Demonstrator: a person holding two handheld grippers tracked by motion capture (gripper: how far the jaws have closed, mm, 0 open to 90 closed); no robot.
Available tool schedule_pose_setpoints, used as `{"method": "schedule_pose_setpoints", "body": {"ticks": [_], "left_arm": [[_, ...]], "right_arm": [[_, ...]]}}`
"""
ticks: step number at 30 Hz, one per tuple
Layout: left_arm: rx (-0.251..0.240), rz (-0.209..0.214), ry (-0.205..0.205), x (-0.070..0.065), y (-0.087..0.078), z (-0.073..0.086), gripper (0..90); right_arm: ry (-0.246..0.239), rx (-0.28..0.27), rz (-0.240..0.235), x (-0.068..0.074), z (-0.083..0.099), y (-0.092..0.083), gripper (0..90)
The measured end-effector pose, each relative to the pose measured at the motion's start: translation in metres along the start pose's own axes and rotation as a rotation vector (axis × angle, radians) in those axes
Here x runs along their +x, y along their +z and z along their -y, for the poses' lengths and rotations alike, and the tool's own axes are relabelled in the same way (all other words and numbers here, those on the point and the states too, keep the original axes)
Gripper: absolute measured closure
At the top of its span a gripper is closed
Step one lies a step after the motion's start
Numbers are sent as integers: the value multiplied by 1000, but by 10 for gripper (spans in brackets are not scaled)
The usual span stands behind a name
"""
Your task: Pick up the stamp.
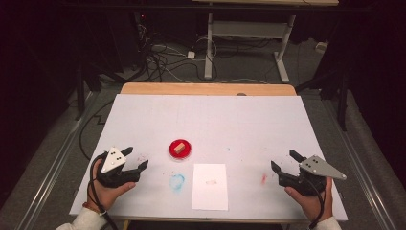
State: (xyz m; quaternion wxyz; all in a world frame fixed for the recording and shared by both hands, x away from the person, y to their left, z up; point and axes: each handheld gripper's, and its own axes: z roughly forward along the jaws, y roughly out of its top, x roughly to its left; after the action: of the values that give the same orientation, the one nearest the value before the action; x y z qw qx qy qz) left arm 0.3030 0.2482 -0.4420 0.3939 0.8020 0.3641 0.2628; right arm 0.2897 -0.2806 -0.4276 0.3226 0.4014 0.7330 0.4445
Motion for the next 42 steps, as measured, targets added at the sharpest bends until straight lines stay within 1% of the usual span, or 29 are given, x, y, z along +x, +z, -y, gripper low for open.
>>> {"method": "schedule_pose_setpoints", "body": {"ticks": [4, 7, 9, 10, 11, 13, 16, 17, 20, 21, 22, 23, 24, 26, 27, 28, 29, 30, 31, 34, 35, 39, 42], "left_arm": [[13, 1, 27, -4, 2, -2, 265], [23, 4, 30, -5, 3, -1, 265], [30, 7, 33, -4, 2, 0, 264], [33, 9, 36, -3, 2, 0, 264], [30, 11, 34, -3, 2, -1, 265], [35, 12, 32, -2, 3, -3, 265], [47, 24, 37, -3, 3, -6, 265], [53, 34, 42, -2, 3, -8, 265], [75, 58, 52, -1, 3, -12, 264], [84, 65, 47, 0, 4, -15, 261], [91, 59, 43, 2, 5, -19, 254], [93, 66, 38, 3, 6, -22, 253], [105, 74, 39, 4, 8, -27, 254], [124, 73, 47, 4, 12, -37, 254], [144, 88, 48, 4, 15, -43, 253], [168, 106, 59, 4, 19, -49, 254], [189, 107, 69, 3, 22, -54, 254], [207, 117, 78, 2, 26, -59, 254], [222, 131, 82, 1, 30, -64, 254], [253, 155, 86, 0, 40, -78, 267], [261, 156, 89, -1, 44, -83, 267], [300, 181, 94, -6, 60, -92, 288], [346, 204, 103, -8, 73, -96, 298]], "right_arm": [[3, -3, -6, -2, 1, 0, 268], [0, -14, -10, 0, -2, 1, 271], [-15, -7, -14, 1, -2, 3, 272], [-16, -2, -15, 2, -2, 3, 272], [-24, -2, -17, 2, -2, 4, 272], [-26, 5, -17, 4, -1, 3, 273], [-29, 12, -15, 4, -1, 2, 274], [-26, 11, -14, 5, -1, 2, 275], [-35, 11, -13, 5, -2, 4, 279], [-37, 14, -15, 6, -2, 5, 280], [-37, 20, -15, 7, -1, 5, 281], [-45, 30, -17, 7, 0, 6, 281], [-51, 32, -16, 7, 1, 6, 282], [-45, 39, -15, 7, 1, 6, 286], [-46, 38, -13, 6, 1, 6, 293], [-47, 34, -9, 6, 1, 6, 300], [-48, 34, -1, 6, 1, 6, 301], [-48, 35, 0, 6, 2, 7, 302], [-48, 36, 0, 6, 2, 7, 301], [-49, 49, 3, 6, 3, 9, 301], [-50, 50, 4, 6, 3, 9, 302], [-55, 55, 4, 7, 4, 10, 303], [-57, 64, 9, 6, 5, 11, 306]]}}
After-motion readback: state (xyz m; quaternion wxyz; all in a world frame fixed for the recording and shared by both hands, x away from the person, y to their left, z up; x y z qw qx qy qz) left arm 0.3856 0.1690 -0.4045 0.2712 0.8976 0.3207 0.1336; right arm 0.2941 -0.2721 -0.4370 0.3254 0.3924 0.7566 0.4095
